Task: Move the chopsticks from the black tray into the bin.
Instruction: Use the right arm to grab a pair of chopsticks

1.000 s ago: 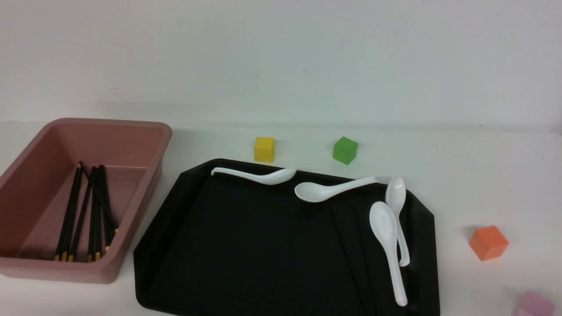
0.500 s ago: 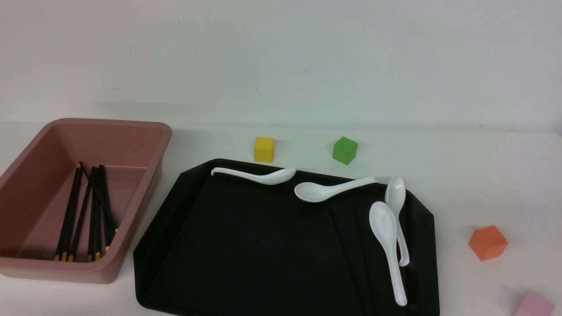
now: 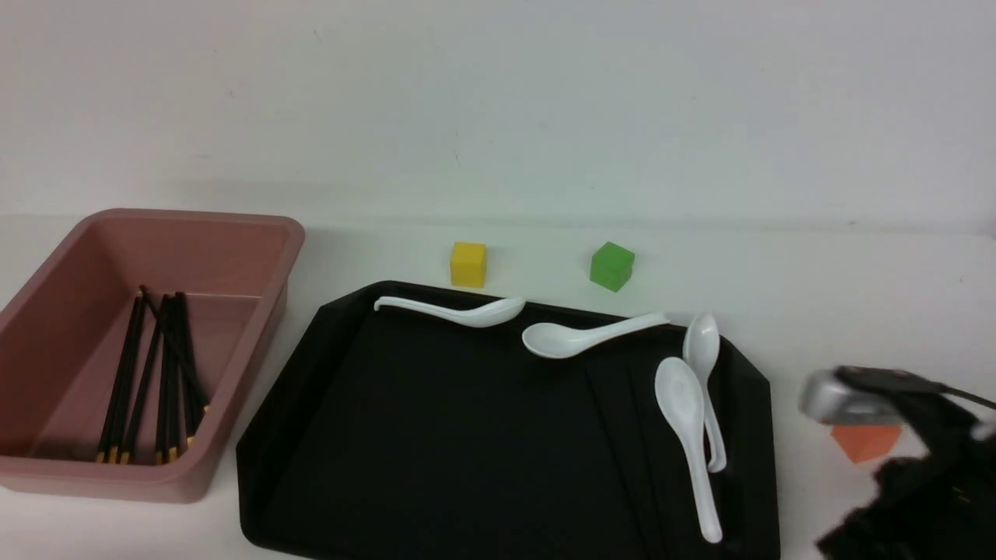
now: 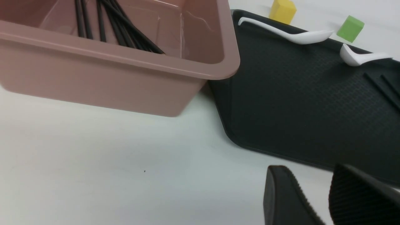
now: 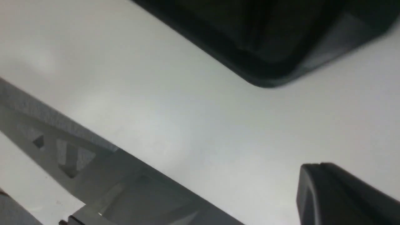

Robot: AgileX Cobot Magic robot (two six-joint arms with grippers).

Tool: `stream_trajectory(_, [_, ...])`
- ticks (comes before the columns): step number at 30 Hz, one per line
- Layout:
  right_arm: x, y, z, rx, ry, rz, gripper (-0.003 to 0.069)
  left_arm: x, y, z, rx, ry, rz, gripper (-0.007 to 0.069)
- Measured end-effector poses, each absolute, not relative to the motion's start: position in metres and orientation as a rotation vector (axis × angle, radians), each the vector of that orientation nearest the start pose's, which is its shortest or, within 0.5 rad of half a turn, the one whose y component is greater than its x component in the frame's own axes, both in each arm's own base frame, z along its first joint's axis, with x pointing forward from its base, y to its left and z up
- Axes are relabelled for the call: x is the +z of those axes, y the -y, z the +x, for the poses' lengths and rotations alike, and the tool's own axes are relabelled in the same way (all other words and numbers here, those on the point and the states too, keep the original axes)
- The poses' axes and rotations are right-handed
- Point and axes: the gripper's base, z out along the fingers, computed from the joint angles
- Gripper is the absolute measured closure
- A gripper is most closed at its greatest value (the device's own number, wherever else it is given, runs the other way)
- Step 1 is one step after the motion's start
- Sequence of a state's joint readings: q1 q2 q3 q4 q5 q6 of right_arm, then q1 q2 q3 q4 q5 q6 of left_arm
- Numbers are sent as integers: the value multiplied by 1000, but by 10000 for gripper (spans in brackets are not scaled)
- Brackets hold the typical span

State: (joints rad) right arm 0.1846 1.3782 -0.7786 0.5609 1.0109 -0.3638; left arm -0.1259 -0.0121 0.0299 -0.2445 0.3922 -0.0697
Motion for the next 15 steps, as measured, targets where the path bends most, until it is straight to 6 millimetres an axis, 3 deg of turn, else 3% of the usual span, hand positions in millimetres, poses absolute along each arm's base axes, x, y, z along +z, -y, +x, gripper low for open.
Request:
stream_trajectory(9, [246,-143,239,447,-2886,-310,617,170,15,51,-376,-1897,-98,386])
stream_trajectory(15, [239,-183,255,231,-2912,-285,463,170,15,51,-376,-1897,-98,386])
